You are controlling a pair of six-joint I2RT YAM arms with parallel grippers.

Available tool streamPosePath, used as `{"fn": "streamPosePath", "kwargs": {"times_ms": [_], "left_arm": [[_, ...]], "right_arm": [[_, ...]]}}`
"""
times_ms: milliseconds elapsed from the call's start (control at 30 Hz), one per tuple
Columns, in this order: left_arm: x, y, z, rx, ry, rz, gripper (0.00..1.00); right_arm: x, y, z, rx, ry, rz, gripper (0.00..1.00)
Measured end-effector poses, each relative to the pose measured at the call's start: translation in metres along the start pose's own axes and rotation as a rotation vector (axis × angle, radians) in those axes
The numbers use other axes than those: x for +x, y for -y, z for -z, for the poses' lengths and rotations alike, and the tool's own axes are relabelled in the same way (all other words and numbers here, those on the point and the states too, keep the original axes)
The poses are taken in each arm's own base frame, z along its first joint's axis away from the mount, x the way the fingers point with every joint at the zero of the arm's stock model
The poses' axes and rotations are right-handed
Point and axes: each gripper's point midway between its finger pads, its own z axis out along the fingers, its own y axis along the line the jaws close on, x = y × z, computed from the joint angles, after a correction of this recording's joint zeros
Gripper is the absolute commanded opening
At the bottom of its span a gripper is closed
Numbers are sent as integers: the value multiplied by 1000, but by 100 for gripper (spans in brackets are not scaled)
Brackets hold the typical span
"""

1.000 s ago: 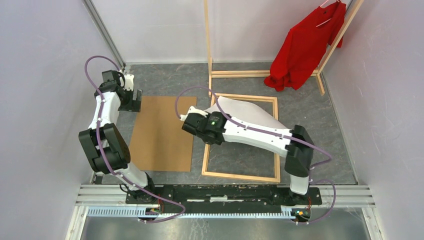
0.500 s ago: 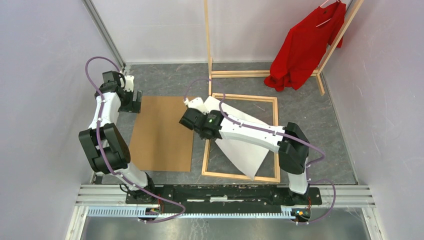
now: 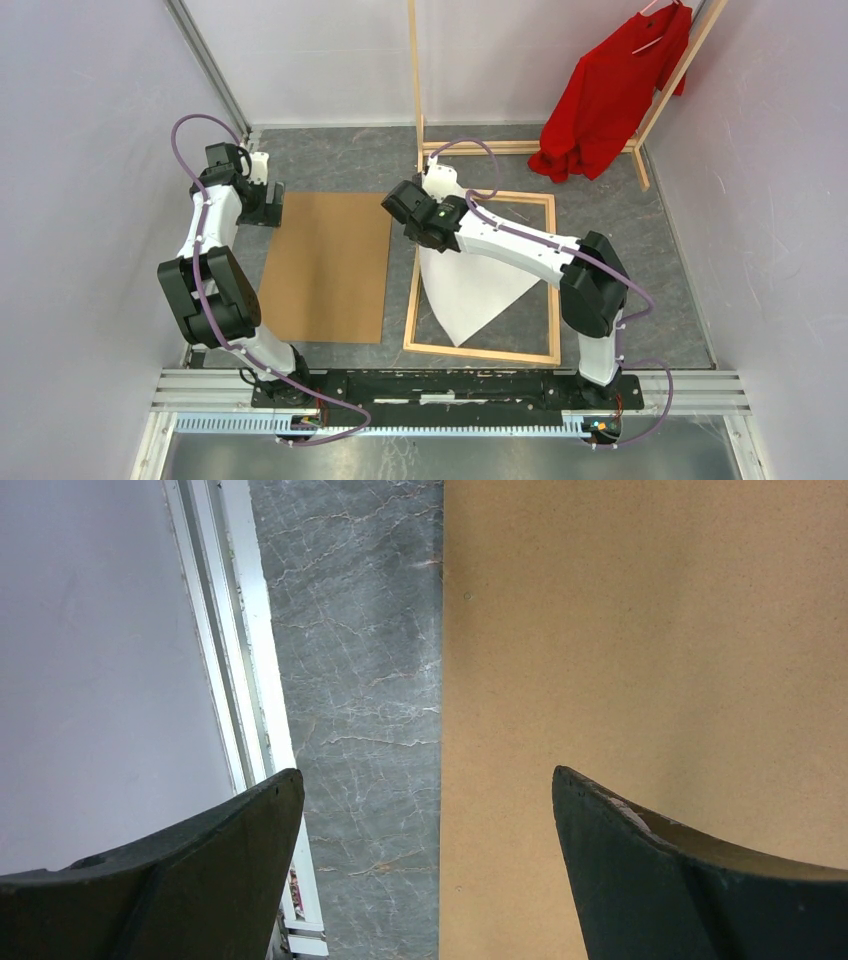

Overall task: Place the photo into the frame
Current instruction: Turn over the photo from the photo frame.

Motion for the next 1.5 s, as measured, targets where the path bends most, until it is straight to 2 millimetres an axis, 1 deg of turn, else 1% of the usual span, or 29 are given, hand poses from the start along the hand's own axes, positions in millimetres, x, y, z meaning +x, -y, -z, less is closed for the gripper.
{"fn": "streamPosePath", "kwargs": {"times_ms": [167,333,400,467,567,633,767,933,1067,1333,1500], "left_arm": [[0,0,0,0,0,0,100],[0,0,0,0,0,0,100],[0,0,0,0,0,0,100],[2,1,-1,2,-5,0,100],[5,2,-2,6,-13,0,100],[6,2,-3,7,-14,0,100],[6,3,-3,8,-15,0,100],[11,5,-4,13,-24,0,100],[13,6,1,15,-16,0,100],[7,7,16,13,29,-2,100],[6,8,17,20,33,-2,100]], "right_arm": [[-11,-13,1,-16,53,-117,0],[-30,-42,-4,-51,112,-222,0],[-31,-43,-7,-46,124,-245,0],[-32,-41,-9,-31,141,-264,0],[-39,-31,-13,8,193,-309,0],[-37,-21,-18,37,210,-332,0],[-32,6,-30,115,228,-370,0],[-39,29,-34,194,268,-436,0],[-38,48,-38,252,278,-500,0],[-33,71,-36,330,289,-550,0],[-26,83,-35,363,287,-546,0]]}}
